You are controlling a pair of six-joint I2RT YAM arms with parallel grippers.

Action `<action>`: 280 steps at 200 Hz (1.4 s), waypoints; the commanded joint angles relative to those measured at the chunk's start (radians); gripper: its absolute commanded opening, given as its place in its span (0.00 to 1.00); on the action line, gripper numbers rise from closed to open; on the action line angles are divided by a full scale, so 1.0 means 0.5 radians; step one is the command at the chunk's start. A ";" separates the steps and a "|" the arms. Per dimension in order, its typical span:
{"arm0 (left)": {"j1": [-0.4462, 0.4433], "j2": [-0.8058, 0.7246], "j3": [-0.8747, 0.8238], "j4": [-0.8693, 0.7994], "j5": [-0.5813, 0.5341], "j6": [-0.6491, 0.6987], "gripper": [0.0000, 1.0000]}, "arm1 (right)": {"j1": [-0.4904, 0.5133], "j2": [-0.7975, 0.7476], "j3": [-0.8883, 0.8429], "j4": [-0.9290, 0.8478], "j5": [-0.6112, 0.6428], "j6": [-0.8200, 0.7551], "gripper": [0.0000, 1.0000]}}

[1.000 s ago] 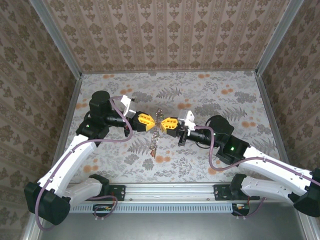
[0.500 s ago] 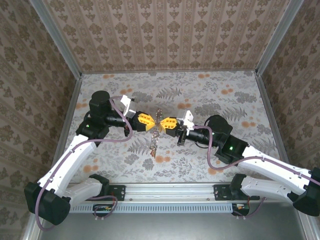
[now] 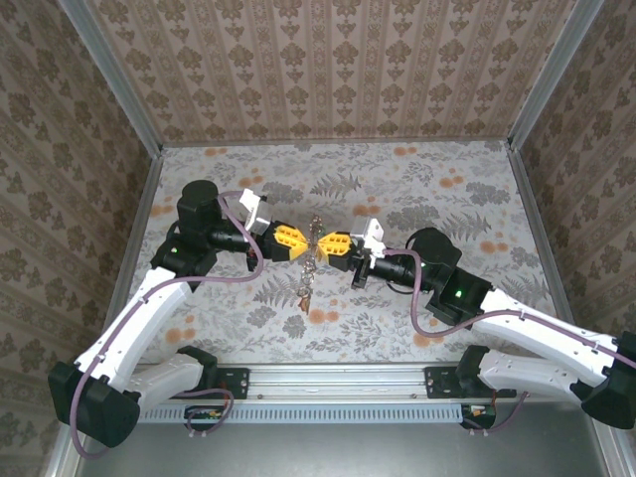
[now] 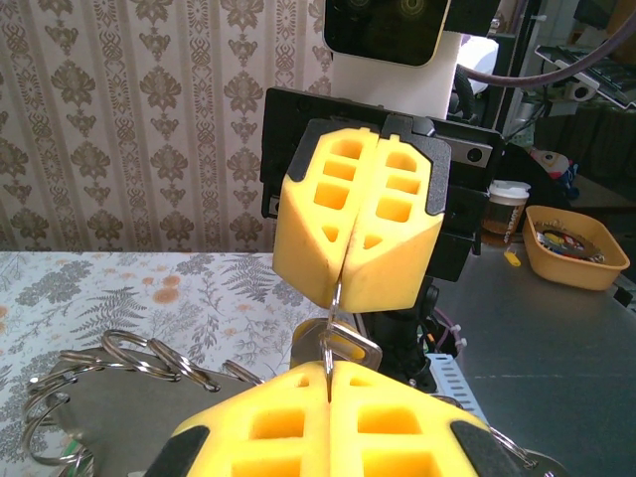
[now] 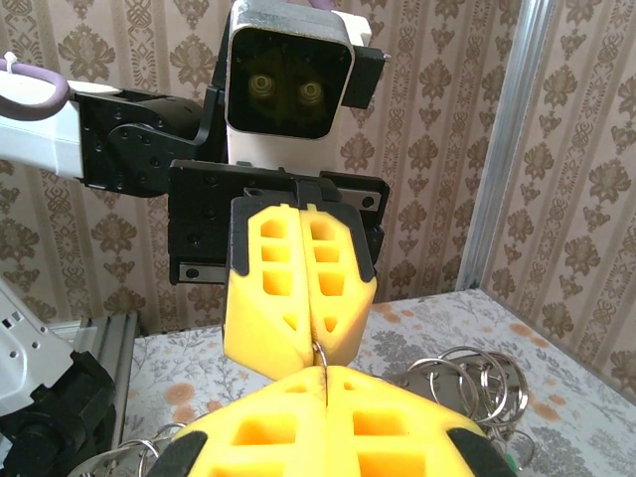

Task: Put the keys on the keyring

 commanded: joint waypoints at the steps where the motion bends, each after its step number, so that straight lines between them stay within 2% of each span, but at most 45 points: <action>1: 0.006 -0.037 -0.007 0.066 0.065 -0.025 0.00 | 0.020 0.021 0.064 0.056 0.023 -0.014 0.00; 100: 0.006 -0.037 -0.013 0.065 0.056 -0.023 0.00 | 0.019 -0.075 0.030 0.023 0.113 -0.042 0.00; 280: 0.005 -0.037 -0.008 0.068 0.056 -0.025 0.00 | 0.022 -0.027 0.041 0.034 0.045 -0.014 0.00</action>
